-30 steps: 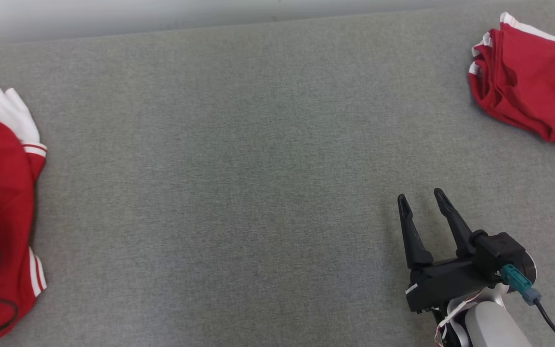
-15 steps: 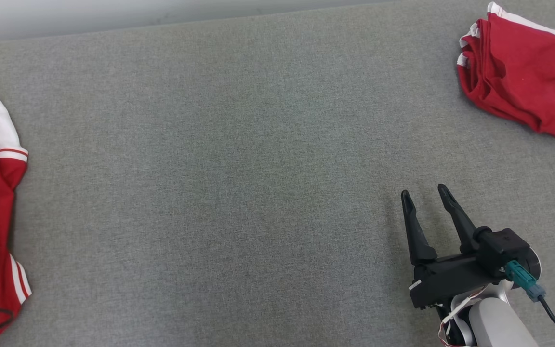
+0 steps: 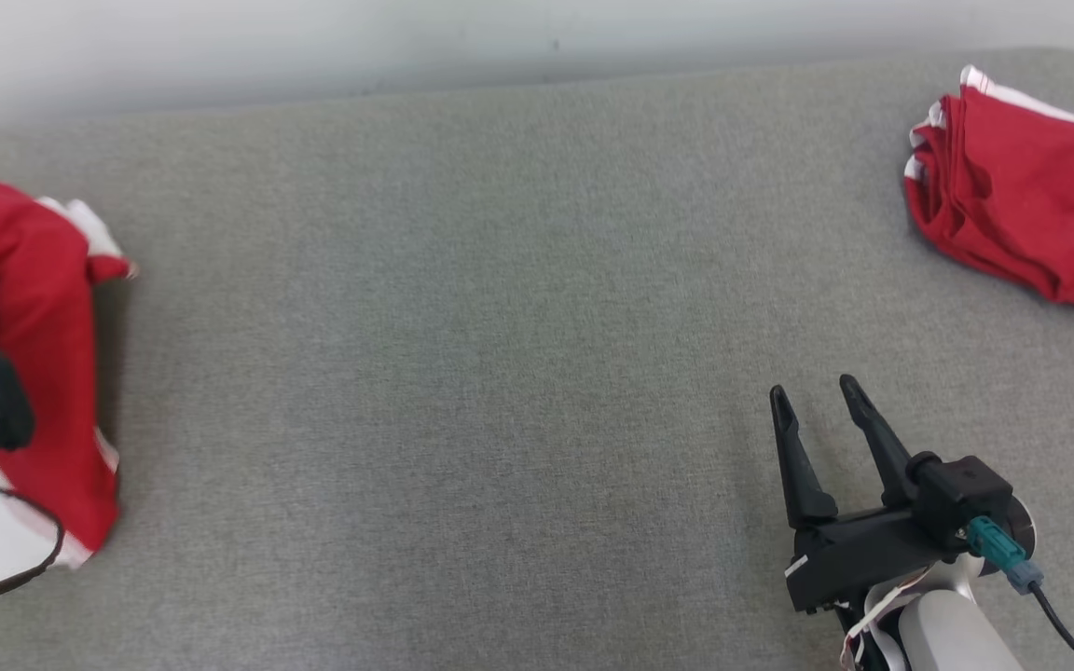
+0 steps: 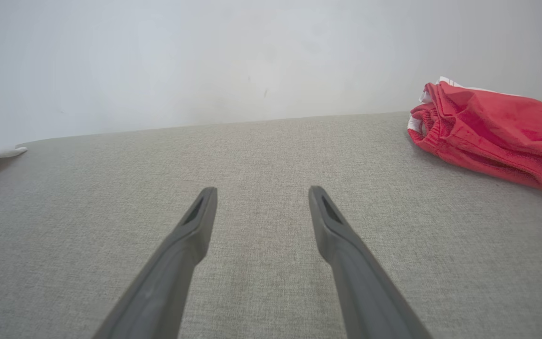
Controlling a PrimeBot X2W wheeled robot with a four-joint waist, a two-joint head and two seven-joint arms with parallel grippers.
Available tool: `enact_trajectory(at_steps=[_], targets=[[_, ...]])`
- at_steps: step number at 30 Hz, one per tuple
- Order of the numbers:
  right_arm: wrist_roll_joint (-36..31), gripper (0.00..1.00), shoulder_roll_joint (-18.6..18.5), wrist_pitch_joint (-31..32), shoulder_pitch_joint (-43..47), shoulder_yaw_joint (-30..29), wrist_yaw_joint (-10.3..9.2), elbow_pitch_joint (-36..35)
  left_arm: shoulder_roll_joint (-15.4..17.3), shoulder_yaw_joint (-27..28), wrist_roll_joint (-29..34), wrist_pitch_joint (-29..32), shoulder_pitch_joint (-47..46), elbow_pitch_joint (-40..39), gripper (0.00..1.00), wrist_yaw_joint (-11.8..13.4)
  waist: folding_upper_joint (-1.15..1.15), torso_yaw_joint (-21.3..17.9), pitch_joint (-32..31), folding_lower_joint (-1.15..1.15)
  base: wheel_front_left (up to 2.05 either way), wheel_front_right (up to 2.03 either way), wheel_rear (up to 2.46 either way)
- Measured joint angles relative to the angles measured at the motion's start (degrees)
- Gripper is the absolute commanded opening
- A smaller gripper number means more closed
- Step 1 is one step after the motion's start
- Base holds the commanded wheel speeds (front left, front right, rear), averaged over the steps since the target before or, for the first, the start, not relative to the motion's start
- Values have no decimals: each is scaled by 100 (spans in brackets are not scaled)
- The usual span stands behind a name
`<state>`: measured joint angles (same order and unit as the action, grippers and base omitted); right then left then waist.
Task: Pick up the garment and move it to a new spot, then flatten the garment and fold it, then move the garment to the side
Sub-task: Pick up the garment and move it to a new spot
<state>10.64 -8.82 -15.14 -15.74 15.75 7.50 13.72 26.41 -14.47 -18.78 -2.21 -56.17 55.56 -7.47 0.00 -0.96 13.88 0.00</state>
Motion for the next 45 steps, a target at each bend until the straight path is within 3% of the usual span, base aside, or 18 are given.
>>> enact_trajectory(at_steps=[10, 20, 36, 41, 45], targets=[[46, 100, 104, 0, 118, -45, 0, 34, -65, -780, -314, -22, -76, -1099, 0, 0, 0, 87, -418, 0, 0, 0, 0], [57, 100, 266, 0, 226, -127, 0, 31, -167, -1402, -656, 383, 46, -2405, 0, 0, 0, -169, -596, 0, 0, 0, 0], [59, 100, 347, 0, 238, -250, 0, 46, -980, -2075, -958, 966, 435, -4373, 0, 20, 0, -578, -726, 0, 0, 0, 0], [58, 100, 370, 0, 249, -300, 0, 32, -1282, -2092, -1168, 913, 734, -4773, 0, 190, 0, -568, -717, 0, 0, 0, 0], [49, 100, 388, 0, 257, -311, 0, 15, -1300, -2082, -1362, 864, 1124, -4787, 0, 310, 0, -548, -676, 0, 0, 0, 0]])
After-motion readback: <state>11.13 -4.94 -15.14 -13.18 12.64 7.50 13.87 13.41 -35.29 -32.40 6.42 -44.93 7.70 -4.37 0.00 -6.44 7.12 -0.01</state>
